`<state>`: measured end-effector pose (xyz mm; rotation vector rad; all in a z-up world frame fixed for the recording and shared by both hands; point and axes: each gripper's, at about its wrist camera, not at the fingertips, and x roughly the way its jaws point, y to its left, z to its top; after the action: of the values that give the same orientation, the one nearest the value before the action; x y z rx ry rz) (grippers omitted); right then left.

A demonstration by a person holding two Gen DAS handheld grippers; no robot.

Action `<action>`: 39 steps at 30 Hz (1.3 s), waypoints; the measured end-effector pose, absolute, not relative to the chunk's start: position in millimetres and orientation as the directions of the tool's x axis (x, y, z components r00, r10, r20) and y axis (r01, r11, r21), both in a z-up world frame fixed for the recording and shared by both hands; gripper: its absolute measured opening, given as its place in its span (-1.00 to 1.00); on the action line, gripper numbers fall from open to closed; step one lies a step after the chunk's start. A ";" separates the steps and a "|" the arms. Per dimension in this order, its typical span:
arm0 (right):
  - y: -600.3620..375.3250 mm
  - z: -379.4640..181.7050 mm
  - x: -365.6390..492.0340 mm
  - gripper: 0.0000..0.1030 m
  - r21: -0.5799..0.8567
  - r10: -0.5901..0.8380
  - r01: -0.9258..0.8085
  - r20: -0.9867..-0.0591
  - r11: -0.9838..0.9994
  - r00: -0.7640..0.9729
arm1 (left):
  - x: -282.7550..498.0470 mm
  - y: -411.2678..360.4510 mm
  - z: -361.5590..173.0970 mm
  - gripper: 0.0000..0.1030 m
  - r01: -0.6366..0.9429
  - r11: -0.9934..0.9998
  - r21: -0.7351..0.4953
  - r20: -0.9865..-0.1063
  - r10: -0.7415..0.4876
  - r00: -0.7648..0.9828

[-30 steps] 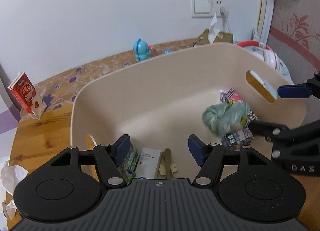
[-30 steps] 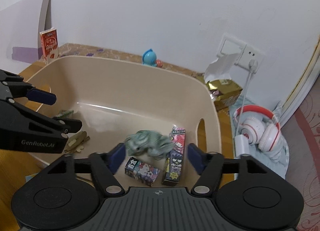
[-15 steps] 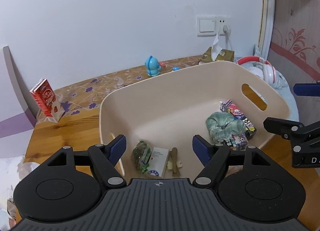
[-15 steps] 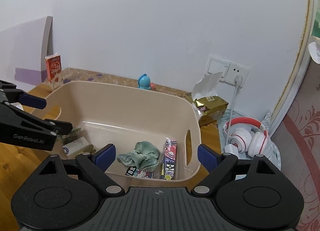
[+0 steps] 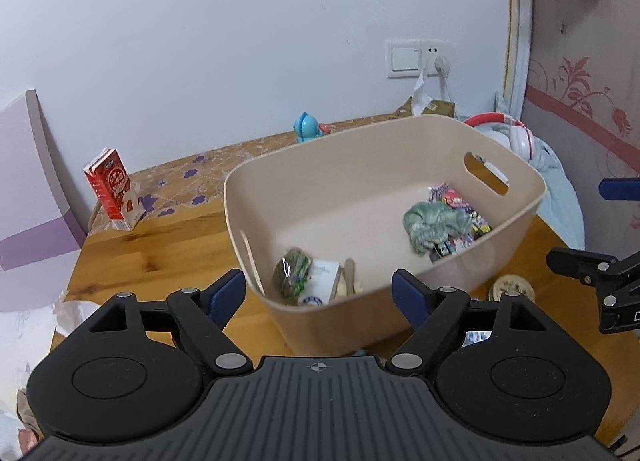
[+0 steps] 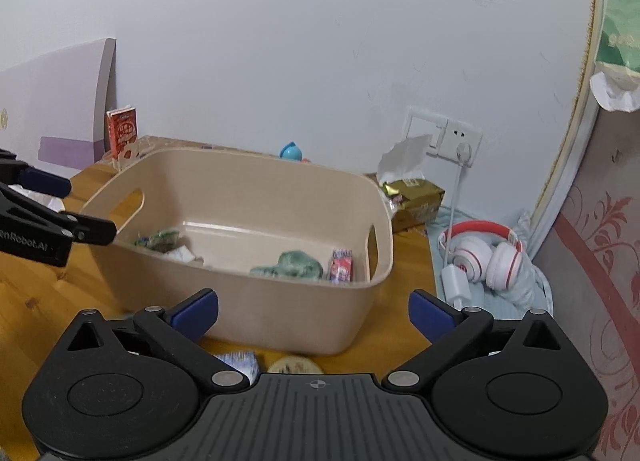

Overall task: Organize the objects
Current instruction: 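Withdraw both tools from the basket toward the remaining items, then grasp the cartoon tissue pack with the left tool while the right tool grasps the blue-and-white box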

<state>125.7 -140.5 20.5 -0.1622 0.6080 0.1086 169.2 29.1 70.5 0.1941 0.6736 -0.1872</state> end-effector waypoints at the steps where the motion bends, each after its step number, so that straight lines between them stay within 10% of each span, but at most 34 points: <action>1: -141.3 17.8 122.9 1.00 -0.116 0.054 -0.148 -0.581 0.982 0.812 | 166.6 30.5 68.9 0.59 0.236 0.965 0.113 -0.635 -0.112 0.765; 39: -136.4 -82.9 102.1 1.00 -0.029 0.120 -0.180 -0.639 0.983 0.760 | 128.8 49.6 -53.8 0.65 0.341 0.940 0.022 -0.666 -0.240 0.706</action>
<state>102.1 -136.4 -82.9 -0.0902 0.6884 0.1637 128.8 49.6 -53.8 0.1475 0.7178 -0.3242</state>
